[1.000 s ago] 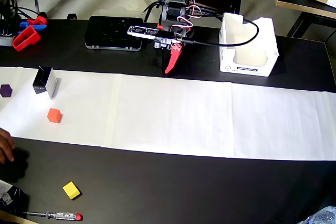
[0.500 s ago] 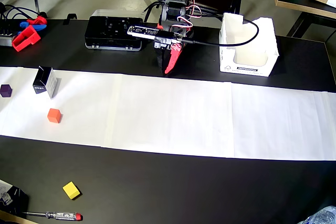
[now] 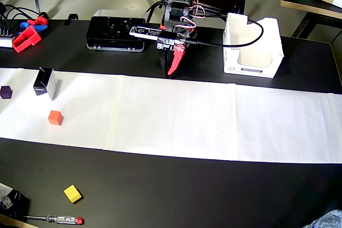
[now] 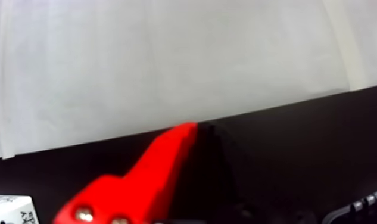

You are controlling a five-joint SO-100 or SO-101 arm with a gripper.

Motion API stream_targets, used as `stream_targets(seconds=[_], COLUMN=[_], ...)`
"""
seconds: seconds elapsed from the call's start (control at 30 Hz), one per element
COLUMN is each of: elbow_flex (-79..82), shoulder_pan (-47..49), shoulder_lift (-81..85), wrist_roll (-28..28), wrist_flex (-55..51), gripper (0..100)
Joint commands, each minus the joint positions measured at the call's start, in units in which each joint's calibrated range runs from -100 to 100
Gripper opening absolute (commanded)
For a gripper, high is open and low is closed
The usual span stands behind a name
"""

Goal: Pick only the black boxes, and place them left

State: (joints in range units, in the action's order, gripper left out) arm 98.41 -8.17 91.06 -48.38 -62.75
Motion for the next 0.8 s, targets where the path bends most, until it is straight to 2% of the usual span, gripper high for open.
stream_targets(seconds=[0.0,0.77], elbow_flex=[0.70,0.70], shoulder_pan=[-0.19,-0.10], shoulder_lift=[0.64,0.64], wrist_roll=[0.11,0.11], wrist_flex=[0.19,0.03], gripper=[1,1])
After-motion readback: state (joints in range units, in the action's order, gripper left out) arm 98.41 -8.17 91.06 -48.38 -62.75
